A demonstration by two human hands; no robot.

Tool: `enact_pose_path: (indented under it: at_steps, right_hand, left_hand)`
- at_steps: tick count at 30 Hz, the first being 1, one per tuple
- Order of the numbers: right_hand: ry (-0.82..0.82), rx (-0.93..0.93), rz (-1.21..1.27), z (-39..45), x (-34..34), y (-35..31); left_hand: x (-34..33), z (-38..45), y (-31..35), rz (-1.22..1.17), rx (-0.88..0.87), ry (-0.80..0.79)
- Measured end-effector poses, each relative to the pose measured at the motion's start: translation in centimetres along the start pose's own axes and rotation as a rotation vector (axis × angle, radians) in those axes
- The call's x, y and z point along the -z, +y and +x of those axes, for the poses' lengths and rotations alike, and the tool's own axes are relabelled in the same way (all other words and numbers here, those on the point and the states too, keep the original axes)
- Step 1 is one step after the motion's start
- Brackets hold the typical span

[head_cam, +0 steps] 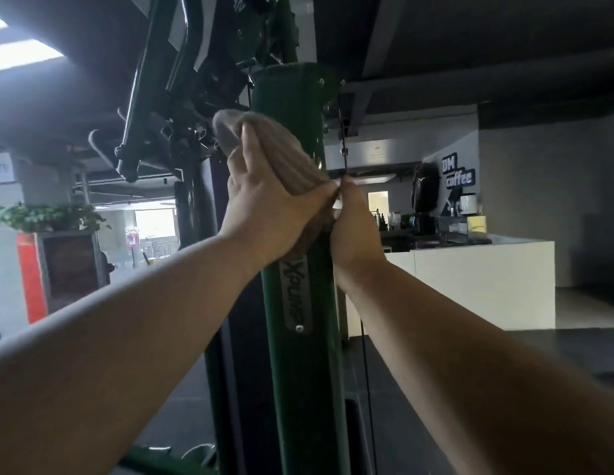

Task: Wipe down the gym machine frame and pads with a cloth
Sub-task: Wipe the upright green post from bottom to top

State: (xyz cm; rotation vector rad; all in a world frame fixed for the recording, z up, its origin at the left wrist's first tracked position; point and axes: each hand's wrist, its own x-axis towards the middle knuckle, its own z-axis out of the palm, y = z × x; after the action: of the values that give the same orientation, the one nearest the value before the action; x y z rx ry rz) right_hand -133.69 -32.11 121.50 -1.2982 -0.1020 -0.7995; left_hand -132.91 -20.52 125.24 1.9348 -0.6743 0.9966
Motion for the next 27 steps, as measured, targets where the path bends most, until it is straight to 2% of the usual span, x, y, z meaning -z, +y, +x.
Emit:
enact_pose_path:
  at_steps: [4, 10, 12, 15, 19, 22, 27]
  right_hand:
    - [-0.029, 0.019, -0.042, -2.0, 1.7, 0.7]
    - [-0.014, 0.029, -0.014, -4.2, 3.2, 2.1]
    - [0.025, 0.025, 0.008, -4.7, 3.8, 2.3]
    - [0.068, -0.075, 0.128, -5.3, 5.0, 2.7]
    - [0.063, -0.08, 0.068, -6.2, 6.2, 4.0]
    - [0.09, -0.075, -0.073, -7.0, 7.2, 5.5]
    - [0.134, -0.248, -0.052, -8.6, 10.7, 7.8]
  left_hand:
    - [-1.7, -1.6, 0.2, 0.482, -0.275, 0.06]
    - [-2.5, 0.6, 2.9, 0.697, -0.326, 0.002]
    - [-2.2, 0.7, 3.0, 0.789, -0.465, -0.02]
    - [-1.2, 0.6, 3.0, 0.927, -0.729, -0.091]
    - [-1.3, -0.5, 2.4, 1.115, -1.02, -0.216]
    - [-1.9, -2.0, 1.6, 1.214, -1.093, -0.33]
    - [-3.5, -5.9, 0.1, 1.309, -1.108, -0.496]
